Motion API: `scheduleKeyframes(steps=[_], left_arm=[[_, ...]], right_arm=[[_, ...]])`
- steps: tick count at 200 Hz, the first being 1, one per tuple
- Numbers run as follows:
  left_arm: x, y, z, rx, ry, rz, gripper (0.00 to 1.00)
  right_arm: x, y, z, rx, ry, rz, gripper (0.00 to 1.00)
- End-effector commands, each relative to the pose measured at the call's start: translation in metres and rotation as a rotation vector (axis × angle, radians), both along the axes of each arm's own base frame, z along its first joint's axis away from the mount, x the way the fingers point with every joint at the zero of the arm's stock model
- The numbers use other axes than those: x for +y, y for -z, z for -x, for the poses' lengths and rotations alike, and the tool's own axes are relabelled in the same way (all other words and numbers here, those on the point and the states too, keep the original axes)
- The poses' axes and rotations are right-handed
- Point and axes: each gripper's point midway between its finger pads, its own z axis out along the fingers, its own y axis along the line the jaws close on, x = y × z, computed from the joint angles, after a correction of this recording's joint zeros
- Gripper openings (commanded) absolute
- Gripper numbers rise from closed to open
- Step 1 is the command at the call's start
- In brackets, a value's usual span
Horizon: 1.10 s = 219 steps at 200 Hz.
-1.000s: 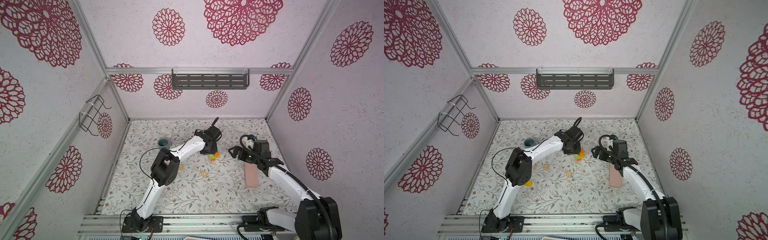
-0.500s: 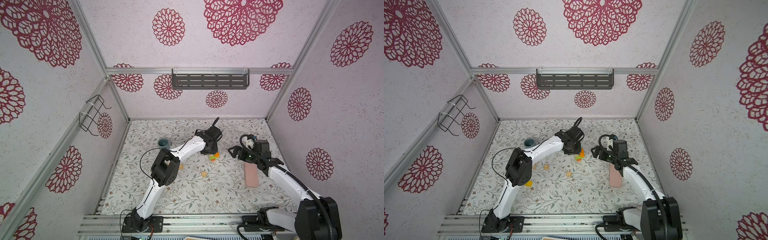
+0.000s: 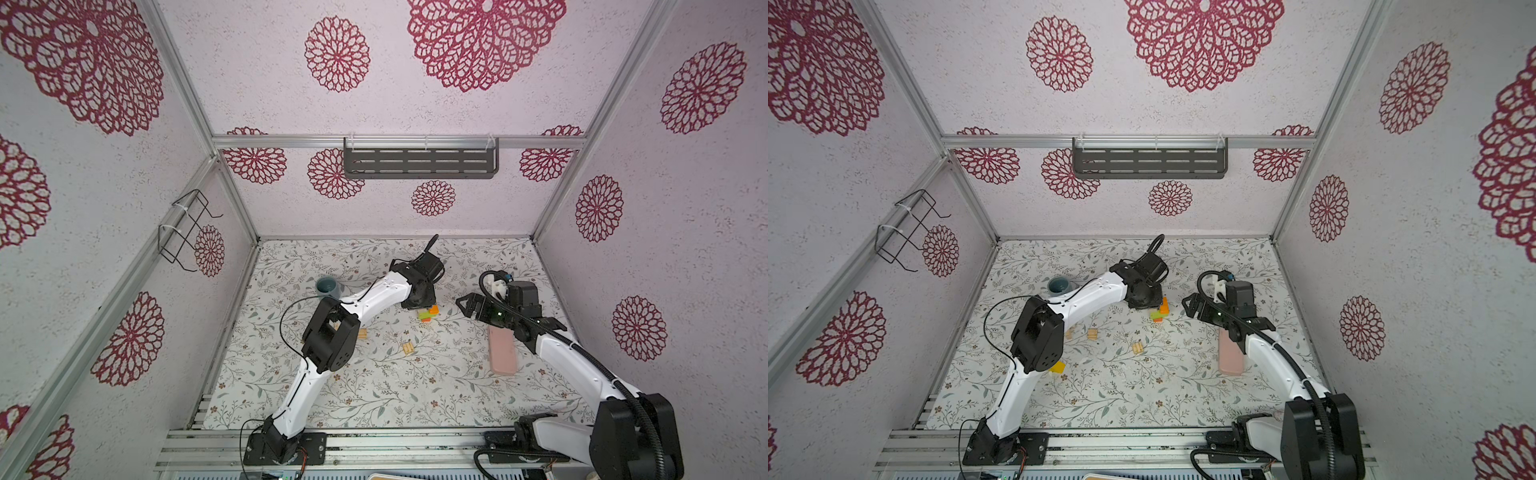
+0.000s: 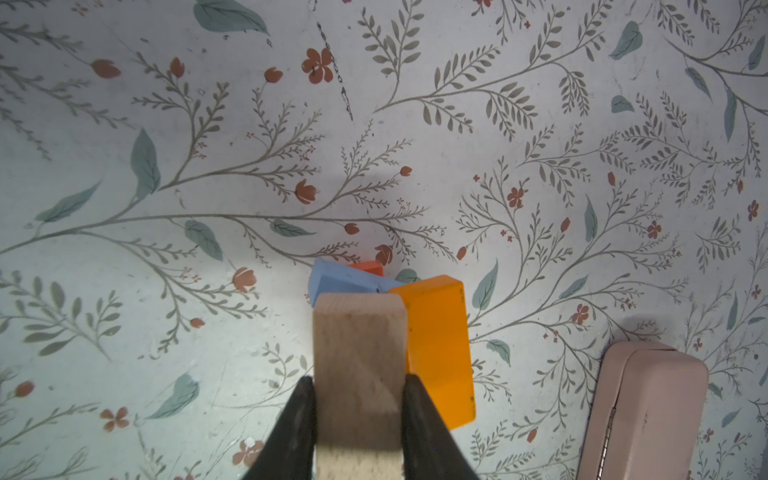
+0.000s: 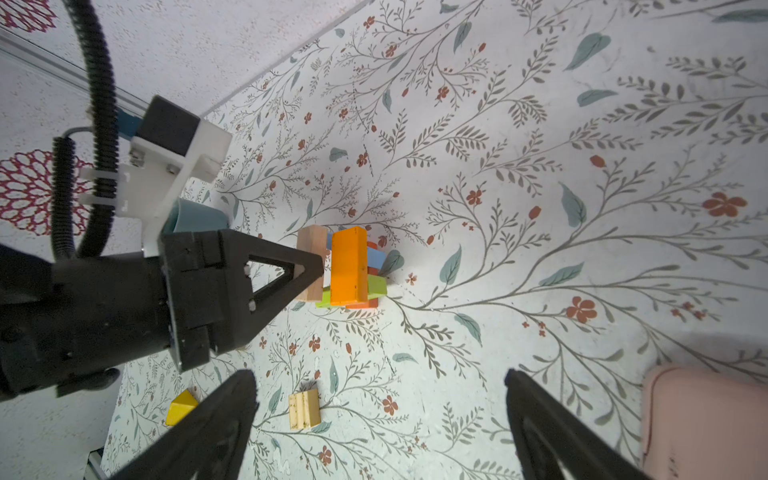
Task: Build the wood block tower
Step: 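Lower the beech block beside the orange block on the stack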
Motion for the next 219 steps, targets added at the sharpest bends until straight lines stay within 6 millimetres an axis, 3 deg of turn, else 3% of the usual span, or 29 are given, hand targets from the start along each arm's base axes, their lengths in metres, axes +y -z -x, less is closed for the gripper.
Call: scheduleKeyframes(steps=[1, 146, 219], left_arm=[[-0.011, 0.008, 0.004, 0.005, 0.011, 0.007, 0.3], [-0.009, 0.01, 0.006, 0.01, 0.01, -0.004, 0.38], [-0.005, 0.0, 0.004, -0.016, -0.005, -0.005, 0.41]], right_arm=[[0.0, -0.011, -0.003, -0.037, 0.003, -0.024, 0.96], [0.001, -0.01, -0.003, -0.036, 0.002, -0.026, 0.96], [0.001, -0.01, -0.002, -0.037, 0.002, -0.026, 0.96]])
